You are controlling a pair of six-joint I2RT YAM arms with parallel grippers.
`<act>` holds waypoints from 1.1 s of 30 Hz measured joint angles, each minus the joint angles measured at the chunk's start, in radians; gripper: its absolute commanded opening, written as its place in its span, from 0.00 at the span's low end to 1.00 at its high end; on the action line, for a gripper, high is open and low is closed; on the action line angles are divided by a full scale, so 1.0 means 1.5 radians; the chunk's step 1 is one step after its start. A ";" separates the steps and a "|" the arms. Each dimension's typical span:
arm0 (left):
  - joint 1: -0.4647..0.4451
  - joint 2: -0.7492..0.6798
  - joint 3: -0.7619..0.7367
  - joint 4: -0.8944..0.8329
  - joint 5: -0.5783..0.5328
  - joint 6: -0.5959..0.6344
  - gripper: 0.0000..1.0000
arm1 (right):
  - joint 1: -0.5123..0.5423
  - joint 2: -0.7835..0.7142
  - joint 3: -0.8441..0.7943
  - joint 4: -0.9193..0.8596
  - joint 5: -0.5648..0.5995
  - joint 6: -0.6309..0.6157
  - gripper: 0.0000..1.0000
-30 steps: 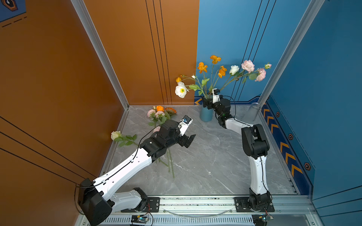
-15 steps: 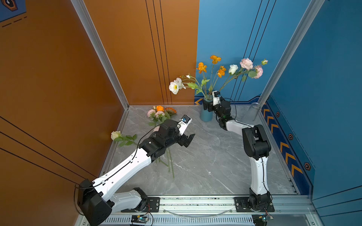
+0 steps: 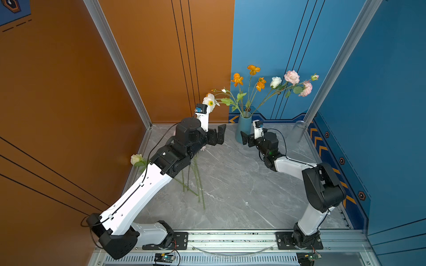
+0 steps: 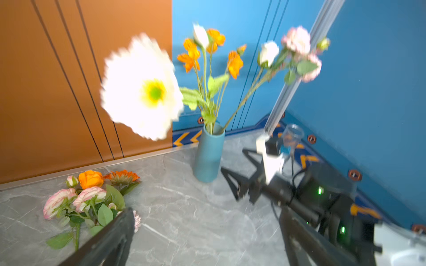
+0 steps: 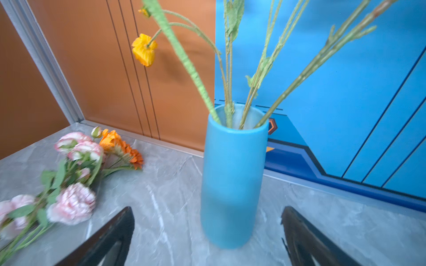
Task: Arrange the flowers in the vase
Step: 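Release the vase and draw the right gripper back while the left gripper withdraws, then reach the right gripper to the clear glass vase in the corner and grasp it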
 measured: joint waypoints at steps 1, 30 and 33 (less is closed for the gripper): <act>0.001 -0.019 0.000 -0.007 -0.008 -0.022 0.98 | 0.017 -0.031 -0.027 -0.012 0.017 0.003 1.00; -0.154 -0.004 -0.241 0.134 0.086 0.096 0.98 | -0.375 -0.424 -0.269 -0.288 0.117 0.084 1.00; -0.154 0.020 -0.230 0.158 0.086 0.115 0.98 | -0.414 -0.325 -0.267 -0.190 0.039 0.081 1.00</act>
